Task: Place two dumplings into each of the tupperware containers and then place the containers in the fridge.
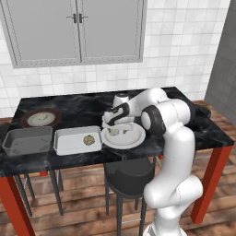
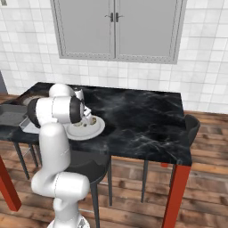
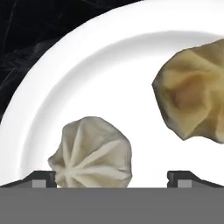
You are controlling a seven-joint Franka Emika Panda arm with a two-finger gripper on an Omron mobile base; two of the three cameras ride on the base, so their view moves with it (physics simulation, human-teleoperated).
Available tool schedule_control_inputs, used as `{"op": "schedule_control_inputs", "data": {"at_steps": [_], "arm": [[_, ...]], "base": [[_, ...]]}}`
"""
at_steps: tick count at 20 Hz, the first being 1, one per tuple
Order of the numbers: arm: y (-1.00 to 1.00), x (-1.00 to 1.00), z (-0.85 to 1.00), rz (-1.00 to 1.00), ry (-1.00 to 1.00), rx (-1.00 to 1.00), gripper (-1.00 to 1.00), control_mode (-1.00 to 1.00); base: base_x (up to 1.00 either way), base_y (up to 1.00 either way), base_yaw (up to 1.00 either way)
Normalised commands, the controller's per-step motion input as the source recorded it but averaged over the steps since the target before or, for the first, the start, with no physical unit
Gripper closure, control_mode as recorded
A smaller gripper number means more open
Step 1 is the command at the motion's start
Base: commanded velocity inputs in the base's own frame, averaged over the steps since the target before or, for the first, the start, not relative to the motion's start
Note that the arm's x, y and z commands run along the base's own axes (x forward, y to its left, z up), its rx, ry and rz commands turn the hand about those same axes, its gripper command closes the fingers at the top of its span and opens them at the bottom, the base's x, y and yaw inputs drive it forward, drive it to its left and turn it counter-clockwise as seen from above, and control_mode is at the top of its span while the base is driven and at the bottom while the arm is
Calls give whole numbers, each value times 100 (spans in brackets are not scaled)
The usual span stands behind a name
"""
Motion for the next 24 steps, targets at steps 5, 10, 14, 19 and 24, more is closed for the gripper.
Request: {"op": "schedule_control_inputs", "data": {"at_steps": [5, 10, 14, 19, 24], "arm": [[0, 4, -25, 0, 0, 0, -100, -100], [0, 2, -25, 0, 0, 0, -100, -100], [0, 2, -22, 0, 0, 0, 100, -100], [0, 1, -1, 0, 0, 0, 100, -100], [1, 0, 28, 0, 0, 0, 100, -100]], "base": [[0, 0, 0], [0, 0, 0], [0, 0, 0], [0, 0, 0], [0, 0, 0]]}}
